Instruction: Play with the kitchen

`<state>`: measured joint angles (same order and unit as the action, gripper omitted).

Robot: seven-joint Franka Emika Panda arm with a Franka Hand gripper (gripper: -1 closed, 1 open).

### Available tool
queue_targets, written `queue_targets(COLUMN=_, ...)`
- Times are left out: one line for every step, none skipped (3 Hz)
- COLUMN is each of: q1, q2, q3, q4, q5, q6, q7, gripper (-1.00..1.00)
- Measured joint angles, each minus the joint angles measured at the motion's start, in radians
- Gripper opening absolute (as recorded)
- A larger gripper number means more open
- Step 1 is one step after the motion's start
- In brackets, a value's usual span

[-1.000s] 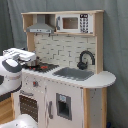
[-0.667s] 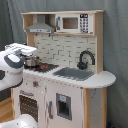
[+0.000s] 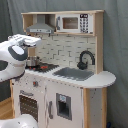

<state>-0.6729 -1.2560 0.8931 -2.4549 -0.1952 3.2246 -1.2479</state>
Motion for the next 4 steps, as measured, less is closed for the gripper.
queue_targets(q1=-0.001, q2=0.07, q3=-0.027, q4=0.038, q5=0.0, q6=-0.004, q7=-0.061, gripper=1.0)
queue_targets(q1=-0.015, q2=0.15, q3=-0.032, q4=0.078, q5=0.0, q6=-0.019, q7=-0.111, gripper=1.0)
queue_targets(q1=-0.063, q2=0.229, q3=-0.032, q4=0.108, q5=0.0, q6=-0.022, q7=-0.149, gripper=1.0)
queue_targets(q1=-0.112, q2=0.292, q3=-0.022, q4=0.171, q5=-0.001, q6=-0.036, q7=-0.176, gripper=1.0)
